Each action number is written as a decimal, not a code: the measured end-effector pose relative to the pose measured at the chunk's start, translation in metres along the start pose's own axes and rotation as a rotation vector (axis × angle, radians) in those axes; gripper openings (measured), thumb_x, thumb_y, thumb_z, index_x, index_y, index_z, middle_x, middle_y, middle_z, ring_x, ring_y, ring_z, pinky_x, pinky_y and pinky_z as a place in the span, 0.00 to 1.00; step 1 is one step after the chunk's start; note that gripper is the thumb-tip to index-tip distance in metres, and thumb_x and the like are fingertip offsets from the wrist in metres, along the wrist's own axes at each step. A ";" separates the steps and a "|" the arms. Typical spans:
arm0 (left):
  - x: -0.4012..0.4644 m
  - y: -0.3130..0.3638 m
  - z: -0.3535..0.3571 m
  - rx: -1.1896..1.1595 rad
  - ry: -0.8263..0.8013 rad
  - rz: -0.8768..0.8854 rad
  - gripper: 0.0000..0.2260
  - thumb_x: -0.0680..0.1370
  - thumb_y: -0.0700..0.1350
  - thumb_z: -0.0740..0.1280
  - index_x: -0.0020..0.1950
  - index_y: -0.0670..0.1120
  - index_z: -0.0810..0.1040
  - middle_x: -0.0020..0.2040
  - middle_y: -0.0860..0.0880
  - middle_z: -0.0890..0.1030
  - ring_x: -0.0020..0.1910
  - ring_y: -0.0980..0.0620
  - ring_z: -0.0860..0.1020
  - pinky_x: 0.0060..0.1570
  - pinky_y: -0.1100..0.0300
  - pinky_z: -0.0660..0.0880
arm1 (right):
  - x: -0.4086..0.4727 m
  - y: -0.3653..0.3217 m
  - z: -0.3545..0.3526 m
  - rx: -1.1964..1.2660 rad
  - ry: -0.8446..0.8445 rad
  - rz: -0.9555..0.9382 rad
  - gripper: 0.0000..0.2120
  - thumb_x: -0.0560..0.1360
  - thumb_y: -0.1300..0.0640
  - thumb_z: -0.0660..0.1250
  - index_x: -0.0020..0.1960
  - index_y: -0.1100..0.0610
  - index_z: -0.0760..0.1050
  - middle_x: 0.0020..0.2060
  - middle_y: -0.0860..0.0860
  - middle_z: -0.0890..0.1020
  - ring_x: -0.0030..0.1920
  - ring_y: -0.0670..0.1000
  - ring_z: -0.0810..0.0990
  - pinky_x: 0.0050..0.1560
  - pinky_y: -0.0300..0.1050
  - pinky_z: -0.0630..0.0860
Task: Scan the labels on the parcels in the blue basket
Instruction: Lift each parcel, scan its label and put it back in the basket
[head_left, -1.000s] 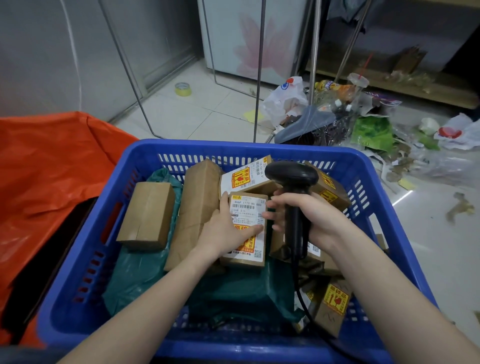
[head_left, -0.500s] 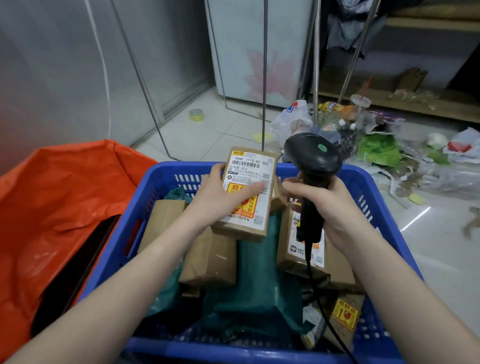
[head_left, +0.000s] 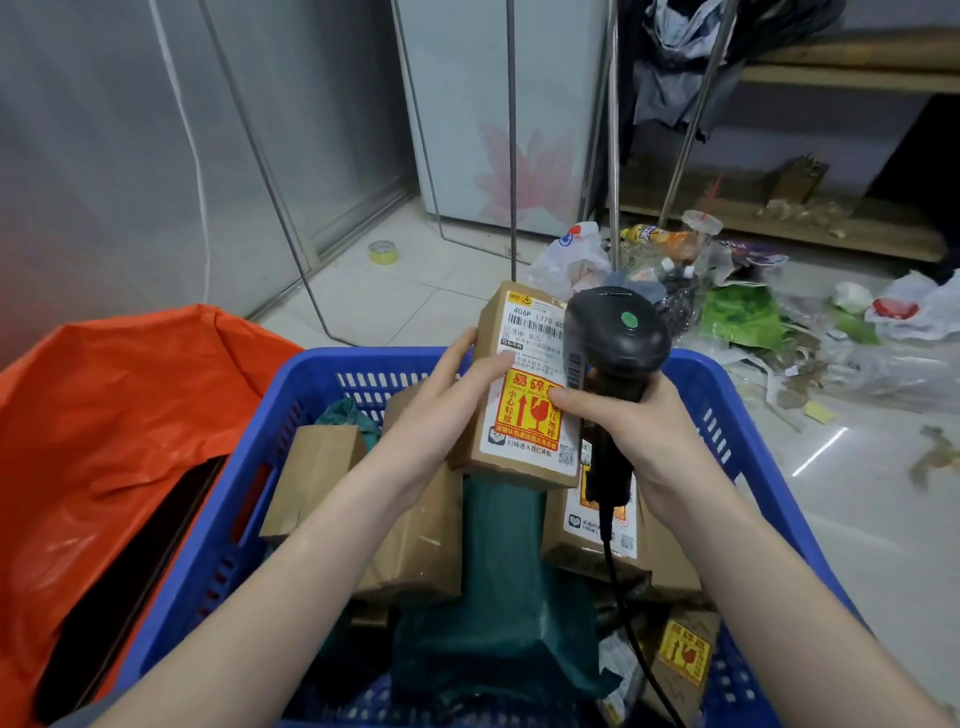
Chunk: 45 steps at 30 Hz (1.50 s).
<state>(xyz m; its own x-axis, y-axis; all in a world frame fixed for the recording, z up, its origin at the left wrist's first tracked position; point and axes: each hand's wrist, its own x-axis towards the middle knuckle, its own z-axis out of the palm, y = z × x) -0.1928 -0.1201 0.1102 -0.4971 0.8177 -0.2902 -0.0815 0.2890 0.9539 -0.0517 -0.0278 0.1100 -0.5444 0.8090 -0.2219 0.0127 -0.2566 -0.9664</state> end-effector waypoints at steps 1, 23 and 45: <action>-0.001 0.000 0.001 0.003 -0.035 -0.008 0.30 0.74 0.56 0.66 0.72 0.64 0.56 0.52 0.51 0.84 0.48 0.52 0.84 0.54 0.51 0.78 | 0.000 0.000 0.000 0.007 0.011 0.001 0.23 0.67 0.65 0.75 0.61 0.60 0.76 0.50 0.55 0.86 0.46 0.51 0.87 0.43 0.44 0.83; 0.002 0.001 -0.012 0.131 0.087 0.061 0.33 0.73 0.52 0.69 0.73 0.57 0.57 0.58 0.50 0.81 0.47 0.53 0.83 0.45 0.59 0.81 | -0.005 -0.035 -0.017 0.331 -0.036 0.238 0.12 0.72 0.51 0.68 0.41 0.61 0.75 0.29 0.53 0.78 0.24 0.47 0.73 0.23 0.38 0.73; 0.003 0.005 -0.015 0.187 0.122 0.083 0.33 0.74 0.51 0.69 0.74 0.56 0.56 0.61 0.49 0.78 0.47 0.54 0.82 0.38 0.66 0.79 | -0.009 -0.041 -0.015 0.225 -0.121 0.397 0.13 0.73 0.51 0.67 0.39 0.61 0.70 0.29 0.53 0.75 0.22 0.47 0.70 0.19 0.38 0.70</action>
<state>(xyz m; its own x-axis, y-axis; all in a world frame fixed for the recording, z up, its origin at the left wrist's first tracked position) -0.2083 -0.1235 0.1157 -0.5972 0.7795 -0.1890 0.1202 0.3199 0.9398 -0.0347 -0.0171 0.1498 -0.6282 0.5612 -0.5389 0.0650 -0.6524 -0.7551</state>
